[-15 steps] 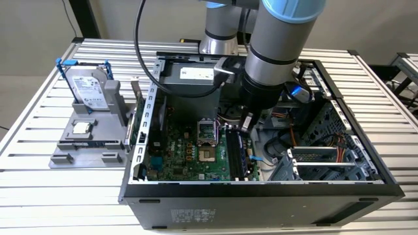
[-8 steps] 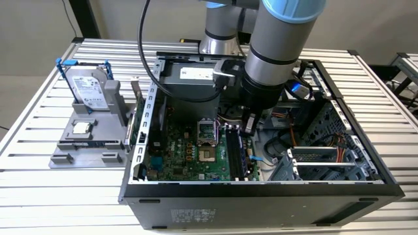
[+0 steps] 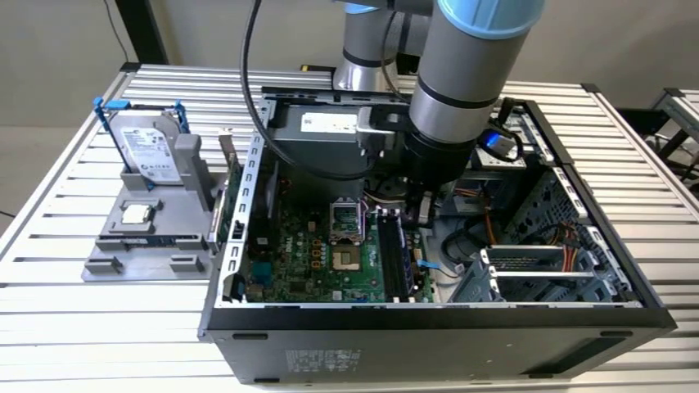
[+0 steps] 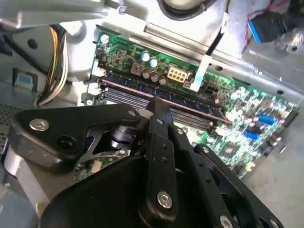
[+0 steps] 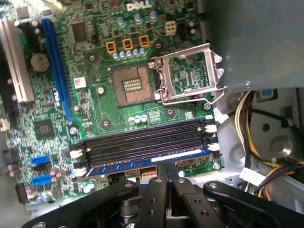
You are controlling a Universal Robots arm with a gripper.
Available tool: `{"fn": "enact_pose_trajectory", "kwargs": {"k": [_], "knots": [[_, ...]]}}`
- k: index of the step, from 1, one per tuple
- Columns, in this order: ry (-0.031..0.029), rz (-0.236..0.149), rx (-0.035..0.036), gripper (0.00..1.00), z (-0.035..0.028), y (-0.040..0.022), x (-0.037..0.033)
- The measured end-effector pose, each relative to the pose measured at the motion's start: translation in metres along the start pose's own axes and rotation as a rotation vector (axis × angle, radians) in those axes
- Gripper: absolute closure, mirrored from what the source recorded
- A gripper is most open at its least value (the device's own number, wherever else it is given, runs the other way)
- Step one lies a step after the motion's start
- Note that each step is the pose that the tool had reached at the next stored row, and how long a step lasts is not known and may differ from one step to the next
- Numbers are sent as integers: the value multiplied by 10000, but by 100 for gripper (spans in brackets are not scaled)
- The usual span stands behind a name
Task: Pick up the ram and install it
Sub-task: 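Press down the ram until it locks into place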
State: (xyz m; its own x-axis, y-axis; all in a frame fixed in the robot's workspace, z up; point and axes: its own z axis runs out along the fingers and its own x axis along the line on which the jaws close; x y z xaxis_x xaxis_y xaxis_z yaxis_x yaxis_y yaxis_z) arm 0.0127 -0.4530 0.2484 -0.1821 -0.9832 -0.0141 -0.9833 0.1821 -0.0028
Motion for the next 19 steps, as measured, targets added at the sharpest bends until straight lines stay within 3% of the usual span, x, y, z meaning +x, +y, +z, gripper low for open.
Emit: {"fn": "enact_pose_trajectory", "kwargs": {"k": [9, 14, 19], "knots": [[-18, -1454, 72, 100, 5, 0, 1], [-26, -1842, 99, 100, 17, 2, 4], [-24, -1867, 99, 100, 23, 2, 5]]}}
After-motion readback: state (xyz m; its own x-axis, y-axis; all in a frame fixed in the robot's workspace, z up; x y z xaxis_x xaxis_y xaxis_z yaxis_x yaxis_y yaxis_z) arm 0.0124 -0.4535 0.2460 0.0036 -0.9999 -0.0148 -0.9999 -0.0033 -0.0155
